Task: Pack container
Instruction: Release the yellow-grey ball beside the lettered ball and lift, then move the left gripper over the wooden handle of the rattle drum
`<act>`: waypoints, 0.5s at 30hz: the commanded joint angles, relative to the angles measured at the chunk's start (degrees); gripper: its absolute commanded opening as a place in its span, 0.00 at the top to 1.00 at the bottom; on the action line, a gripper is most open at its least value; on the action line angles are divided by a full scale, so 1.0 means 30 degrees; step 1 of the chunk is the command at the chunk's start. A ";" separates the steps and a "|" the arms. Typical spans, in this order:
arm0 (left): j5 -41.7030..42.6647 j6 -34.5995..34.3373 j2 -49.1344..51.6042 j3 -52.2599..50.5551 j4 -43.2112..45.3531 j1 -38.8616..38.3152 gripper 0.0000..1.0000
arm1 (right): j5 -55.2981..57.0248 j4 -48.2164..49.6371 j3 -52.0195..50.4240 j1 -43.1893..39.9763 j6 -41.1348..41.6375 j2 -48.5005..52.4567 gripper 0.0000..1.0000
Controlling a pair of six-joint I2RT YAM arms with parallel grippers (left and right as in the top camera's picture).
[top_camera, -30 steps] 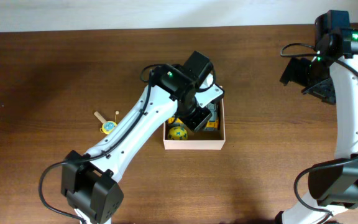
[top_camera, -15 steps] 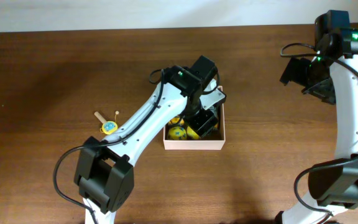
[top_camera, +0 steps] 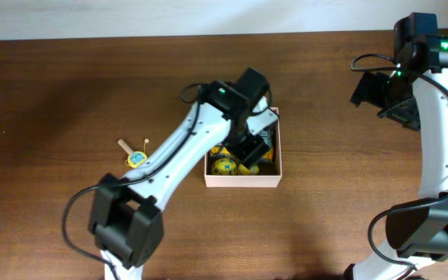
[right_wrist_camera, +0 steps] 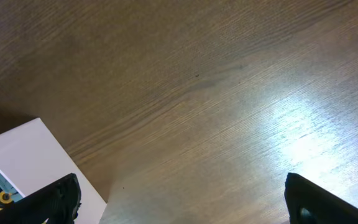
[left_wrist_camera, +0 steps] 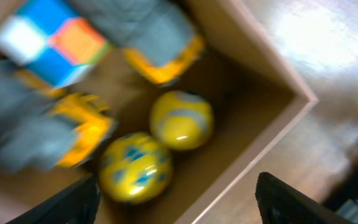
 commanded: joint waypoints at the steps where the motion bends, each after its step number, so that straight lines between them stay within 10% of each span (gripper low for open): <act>1: -0.4000 -0.2055 -0.2703 0.0204 -0.0029 0.1464 0.15 | 0.0175 0.0029 0.0219 -0.0051 0.0036 -0.0233 0.01; 15: -0.7701 -0.6987 -0.2747 -0.1639 -0.2594 0.8051 0.13 | 0.0175 0.0029 0.0219 -0.0051 0.0036 -0.0233 0.01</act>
